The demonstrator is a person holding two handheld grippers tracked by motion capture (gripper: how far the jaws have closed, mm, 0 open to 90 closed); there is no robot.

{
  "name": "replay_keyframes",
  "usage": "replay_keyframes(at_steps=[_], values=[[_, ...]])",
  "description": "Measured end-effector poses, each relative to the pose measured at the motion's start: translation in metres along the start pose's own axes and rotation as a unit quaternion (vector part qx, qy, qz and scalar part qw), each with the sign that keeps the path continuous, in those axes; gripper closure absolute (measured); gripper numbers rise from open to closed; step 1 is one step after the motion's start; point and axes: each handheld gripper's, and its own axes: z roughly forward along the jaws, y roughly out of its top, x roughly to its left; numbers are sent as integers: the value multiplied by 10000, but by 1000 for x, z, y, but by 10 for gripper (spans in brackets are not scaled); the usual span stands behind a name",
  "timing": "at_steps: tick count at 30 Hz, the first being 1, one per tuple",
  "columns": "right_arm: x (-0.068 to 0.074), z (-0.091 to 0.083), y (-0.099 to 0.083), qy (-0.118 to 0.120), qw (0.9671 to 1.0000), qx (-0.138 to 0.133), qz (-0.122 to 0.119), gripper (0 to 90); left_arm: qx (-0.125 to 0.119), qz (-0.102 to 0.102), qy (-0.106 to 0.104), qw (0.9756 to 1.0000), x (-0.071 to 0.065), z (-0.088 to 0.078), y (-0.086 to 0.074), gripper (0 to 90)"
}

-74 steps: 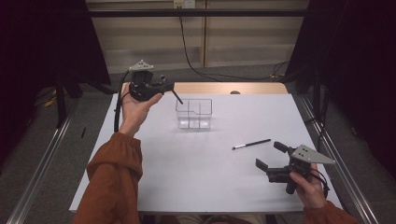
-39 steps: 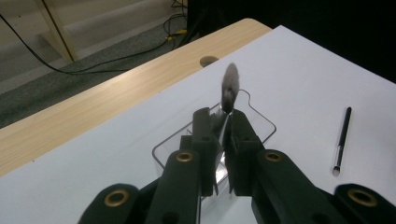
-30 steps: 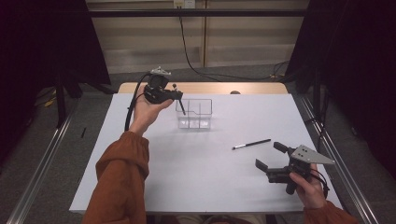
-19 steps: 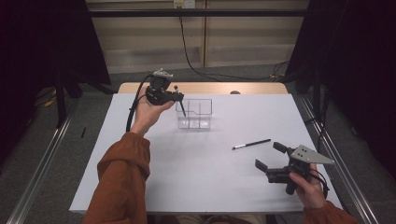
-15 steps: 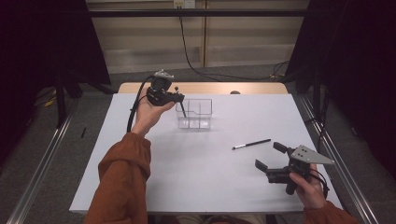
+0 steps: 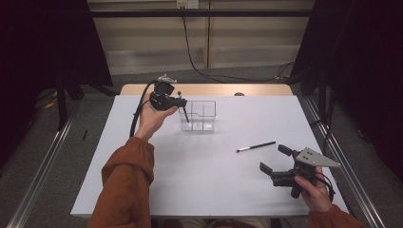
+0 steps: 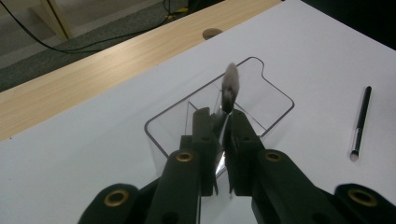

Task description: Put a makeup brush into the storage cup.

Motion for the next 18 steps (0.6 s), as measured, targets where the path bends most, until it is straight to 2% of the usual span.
replay_keyframes(at_steps=[13, 15, 18], values=[[0, 0, 0, 11, 10000, 2, -7, 1, -3, -80, -48, 10000, 0, 6, -6, 828], [0, 0, 0, 8, 10000, 18, -15, 1, -23, -92, -46, 9999, 2, 5, -6, 805], [0, 0, 0, 8, 10000, 1, -17, 1, -40, -125, -11, 9999, 2, 5, -7, 719]])
